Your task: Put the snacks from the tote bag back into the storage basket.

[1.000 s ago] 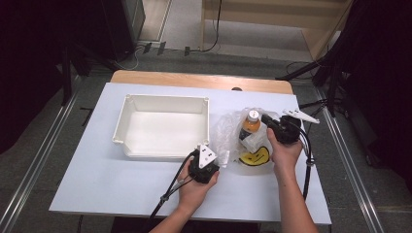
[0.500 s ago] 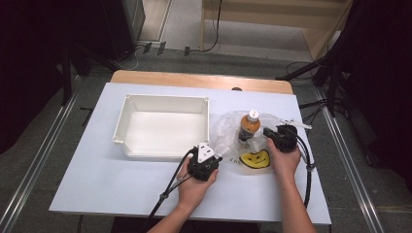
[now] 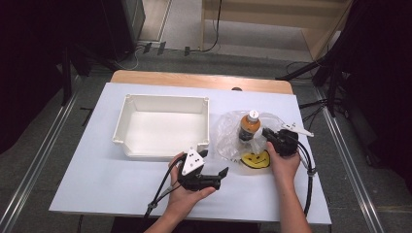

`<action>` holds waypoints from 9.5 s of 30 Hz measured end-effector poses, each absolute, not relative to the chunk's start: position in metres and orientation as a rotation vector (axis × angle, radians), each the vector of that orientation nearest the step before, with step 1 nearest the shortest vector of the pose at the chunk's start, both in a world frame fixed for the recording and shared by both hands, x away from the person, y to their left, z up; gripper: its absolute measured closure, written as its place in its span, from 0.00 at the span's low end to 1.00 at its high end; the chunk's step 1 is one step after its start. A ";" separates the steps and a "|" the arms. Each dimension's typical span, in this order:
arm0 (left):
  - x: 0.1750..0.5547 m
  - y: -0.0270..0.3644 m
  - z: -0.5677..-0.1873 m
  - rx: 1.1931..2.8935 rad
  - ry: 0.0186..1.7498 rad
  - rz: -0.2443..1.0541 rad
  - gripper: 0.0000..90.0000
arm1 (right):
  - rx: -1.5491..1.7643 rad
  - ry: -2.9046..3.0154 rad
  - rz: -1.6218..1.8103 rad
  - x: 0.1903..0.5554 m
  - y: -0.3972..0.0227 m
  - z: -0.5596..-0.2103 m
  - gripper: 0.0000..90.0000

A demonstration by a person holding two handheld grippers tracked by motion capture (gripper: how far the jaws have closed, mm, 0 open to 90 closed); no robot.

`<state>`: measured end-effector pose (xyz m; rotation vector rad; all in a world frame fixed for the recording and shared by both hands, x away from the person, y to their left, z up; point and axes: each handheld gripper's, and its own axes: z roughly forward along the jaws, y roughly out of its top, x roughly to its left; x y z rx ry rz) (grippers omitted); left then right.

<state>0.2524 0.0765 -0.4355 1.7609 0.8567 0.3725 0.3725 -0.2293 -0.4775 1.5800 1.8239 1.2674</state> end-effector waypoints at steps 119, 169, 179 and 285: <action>0.303 0.035 -0.477 1.951 1.031 0.377 0.95 | 1.332 1.783 1.460 0.336 -0.174 -0.422 0.24; 0.302 0.037 -0.476 1.942 1.020 0.374 0.95 | 1.401 1.705 1.381 0.347 -0.160 -0.438 0.34; 0.302 0.036 -0.476 1.936 1.023 0.379 0.95 | 1.340 1.714 1.391 0.338 -0.159 -0.407 0.34; 0.245 0.275 -0.453 1.670 0.986 0.622 0.00 | 1.268 1.727 1.471 0.322 -0.139 -0.360 0.34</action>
